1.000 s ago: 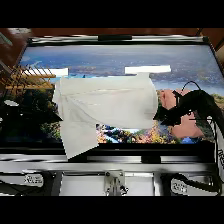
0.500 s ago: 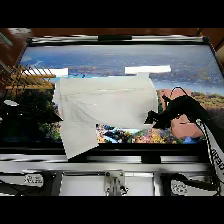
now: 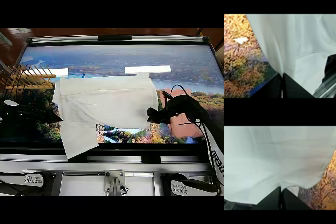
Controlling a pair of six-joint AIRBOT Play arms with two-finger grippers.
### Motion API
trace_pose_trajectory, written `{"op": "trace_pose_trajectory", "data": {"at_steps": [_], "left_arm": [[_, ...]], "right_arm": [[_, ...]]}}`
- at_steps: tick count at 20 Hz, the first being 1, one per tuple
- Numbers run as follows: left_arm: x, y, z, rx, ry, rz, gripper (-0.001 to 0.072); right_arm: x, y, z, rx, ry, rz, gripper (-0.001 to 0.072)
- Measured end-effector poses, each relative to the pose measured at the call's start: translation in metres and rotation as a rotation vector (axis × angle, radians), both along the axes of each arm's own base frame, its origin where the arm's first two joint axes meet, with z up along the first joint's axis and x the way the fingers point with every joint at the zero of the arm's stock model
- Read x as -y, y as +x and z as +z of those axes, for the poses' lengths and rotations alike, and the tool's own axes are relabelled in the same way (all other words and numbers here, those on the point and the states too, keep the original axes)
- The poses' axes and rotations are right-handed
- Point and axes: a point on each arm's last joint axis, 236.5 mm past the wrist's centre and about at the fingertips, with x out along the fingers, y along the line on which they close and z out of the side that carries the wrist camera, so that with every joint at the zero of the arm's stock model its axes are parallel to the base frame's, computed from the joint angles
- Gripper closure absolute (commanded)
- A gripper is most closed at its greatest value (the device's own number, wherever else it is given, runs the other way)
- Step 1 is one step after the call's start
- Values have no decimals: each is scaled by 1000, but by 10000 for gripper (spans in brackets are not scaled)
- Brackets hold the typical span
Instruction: Fold the shirts.
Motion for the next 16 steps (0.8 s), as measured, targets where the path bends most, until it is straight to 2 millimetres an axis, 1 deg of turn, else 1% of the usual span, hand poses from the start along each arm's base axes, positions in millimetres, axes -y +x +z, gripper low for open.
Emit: {"op": "trace_pose_trajectory", "data": {"at_steps": [3, 5, 6, 7, 8, 11, 14, 15, 16], "left_arm": [[0, 0, 0, 0, 0, 0, 678], [0, 0, 0, 0, 0, 0, 679], [0, 0, 0, 0, 0, 0, 678], [0, 0, 0, 0, 0, 0, 678], [0, 0, 0, 0, 0, 0, 678], [0, 0, 0, 0, 0, 0, 678], [0, 0, 0, 2, 0, -1, 678], [0, 0, 0, 3, 0, -3, 678], [0, 0, 0, 3, 1, -3, 678]], "right_arm": [[4, 21, 4, 73, -15, -43, 665], [9, 28, 5, 97, -33, -60, 663], [12, 29, 4, 100, -47, -63, 606], [15, 28, 3, 95, -61, -62, 416], [17, 25, 1, 86, -73, -56, 244], [17, 10, -1, 24, -78, -33, 244], [20, -12, 6, -49, -72, -5, 243], [24, -16, 9, -63, -70, -10, 170], [28, -21, 13, -81, -64, -19, 127]]}}
